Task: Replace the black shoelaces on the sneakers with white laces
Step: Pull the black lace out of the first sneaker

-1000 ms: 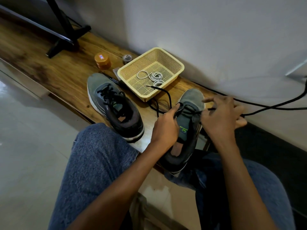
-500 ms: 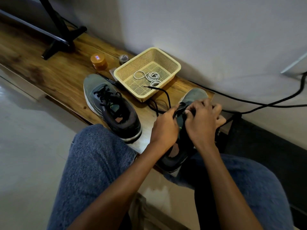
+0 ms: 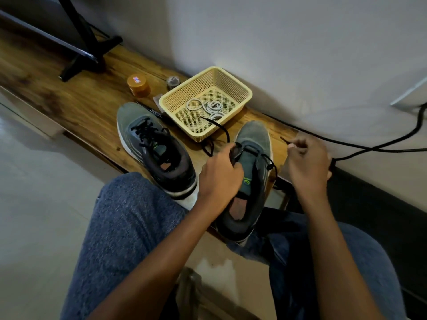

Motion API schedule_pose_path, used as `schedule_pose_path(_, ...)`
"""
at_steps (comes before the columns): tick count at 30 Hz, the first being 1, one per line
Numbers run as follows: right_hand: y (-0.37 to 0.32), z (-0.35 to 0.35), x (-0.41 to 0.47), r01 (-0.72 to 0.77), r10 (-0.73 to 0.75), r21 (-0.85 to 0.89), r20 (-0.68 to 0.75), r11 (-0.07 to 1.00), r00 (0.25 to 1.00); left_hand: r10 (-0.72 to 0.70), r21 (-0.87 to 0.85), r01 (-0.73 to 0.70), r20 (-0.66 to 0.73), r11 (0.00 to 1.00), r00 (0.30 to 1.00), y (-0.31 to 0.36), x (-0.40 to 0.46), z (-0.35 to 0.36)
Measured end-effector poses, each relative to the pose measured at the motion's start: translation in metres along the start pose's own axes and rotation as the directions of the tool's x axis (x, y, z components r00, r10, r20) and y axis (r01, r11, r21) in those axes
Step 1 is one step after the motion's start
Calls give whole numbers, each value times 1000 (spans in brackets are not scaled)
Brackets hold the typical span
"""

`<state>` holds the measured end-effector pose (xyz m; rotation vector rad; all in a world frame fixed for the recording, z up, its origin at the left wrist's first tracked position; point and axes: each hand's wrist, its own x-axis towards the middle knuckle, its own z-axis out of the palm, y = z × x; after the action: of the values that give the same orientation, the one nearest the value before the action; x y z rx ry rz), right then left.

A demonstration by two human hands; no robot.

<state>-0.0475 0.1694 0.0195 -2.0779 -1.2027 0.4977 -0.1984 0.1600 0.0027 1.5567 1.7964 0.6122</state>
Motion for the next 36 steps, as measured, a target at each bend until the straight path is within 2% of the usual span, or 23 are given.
schedule_pose_path(2,2,6,0,-23,24,-10,128,1000,991,130,128,-120,-71,984,989,5,-1,0)
schedule_pose_path(4,3,12,-1,-16,17,-5,226,1000,974,343,339,-289,-110,895,933,6,1,4)
schedule_pose_path(6,2,15,-3,15,-5,-30,308,999,951,466,485,-398,-22,779,885,6,7,7)
schedule_pose_path(8,1,17,-4,64,-30,-81,366,995,930,457,557,-426,92,713,885,12,17,8)
schedule_pose_path(12,1,19,-8,98,-33,-139,405,985,914,399,667,-404,171,627,901,27,38,10)
schedule_pose_path(16,-2,18,-9,97,-32,-142,400,985,916,325,616,-346,150,708,934,25,43,13)
schedule_pose_path(20,-4,15,-9,82,-17,-138,416,987,909,332,595,-354,151,722,931,26,43,19)
schedule_pose_path(29,-11,10,-9,4,27,-75,403,997,915,346,333,-339,39,880,937,16,45,19)
schedule_pose_path(32,-11,11,-10,-6,42,-102,349,995,936,171,94,-165,-51,982,984,18,45,9)
schedule_pose_path(34,-11,11,-11,3,34,-113,325,994,945,70,-20,-72,-64,997,995,19,45,6)
schedule_pose_path(36,-11,12,-11,16,29,-135,321,991,946,92,-24,-93,-54,995,994,20,43,6)
